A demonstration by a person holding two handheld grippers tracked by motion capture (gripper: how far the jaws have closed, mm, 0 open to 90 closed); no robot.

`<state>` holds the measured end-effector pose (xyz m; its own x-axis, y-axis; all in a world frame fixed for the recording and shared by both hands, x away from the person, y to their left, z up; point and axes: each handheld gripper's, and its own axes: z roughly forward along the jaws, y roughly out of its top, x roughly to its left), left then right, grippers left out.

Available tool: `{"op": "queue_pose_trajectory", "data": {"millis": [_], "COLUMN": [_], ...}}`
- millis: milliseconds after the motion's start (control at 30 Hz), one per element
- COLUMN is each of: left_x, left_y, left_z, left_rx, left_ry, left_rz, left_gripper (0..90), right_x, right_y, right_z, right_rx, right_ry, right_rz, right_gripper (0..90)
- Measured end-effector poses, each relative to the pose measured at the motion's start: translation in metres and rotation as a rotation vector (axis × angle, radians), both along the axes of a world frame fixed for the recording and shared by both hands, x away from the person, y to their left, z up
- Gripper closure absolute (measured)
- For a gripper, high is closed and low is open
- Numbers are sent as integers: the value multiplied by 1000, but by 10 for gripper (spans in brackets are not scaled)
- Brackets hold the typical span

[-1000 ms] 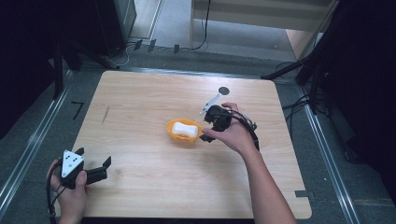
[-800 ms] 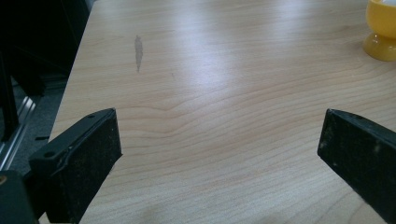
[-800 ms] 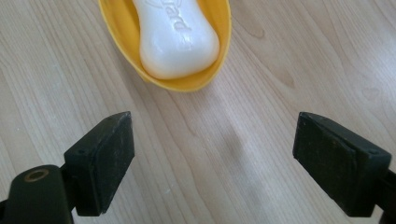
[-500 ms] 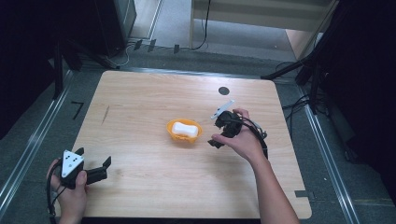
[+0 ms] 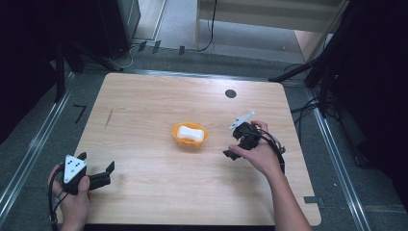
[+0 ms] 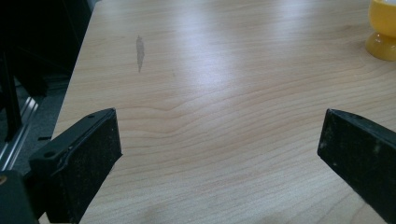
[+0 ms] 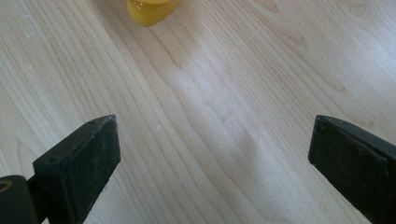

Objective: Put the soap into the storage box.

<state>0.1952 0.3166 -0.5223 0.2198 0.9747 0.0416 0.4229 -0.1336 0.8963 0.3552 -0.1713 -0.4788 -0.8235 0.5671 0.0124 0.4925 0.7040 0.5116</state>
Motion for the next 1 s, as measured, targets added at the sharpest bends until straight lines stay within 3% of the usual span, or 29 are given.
{"op": "queue_pose_trajectory", "data": {"millis": [567,1000], "left_x": [0,0], "left_y": [0,-1], "left_z": [0,0], "left_rx": [2,6], "left_ry": [1,1], "left_rz": [2,1], "left_gripper": [0,0], "right_x": [-20,-39], "right_y": [-31,-60], "right_z": [-11,-20], "right_rx": [60,99], "right_ry": [-3,-41], "right_rz": [-64,-123], "right_gripper": [26,30]}}
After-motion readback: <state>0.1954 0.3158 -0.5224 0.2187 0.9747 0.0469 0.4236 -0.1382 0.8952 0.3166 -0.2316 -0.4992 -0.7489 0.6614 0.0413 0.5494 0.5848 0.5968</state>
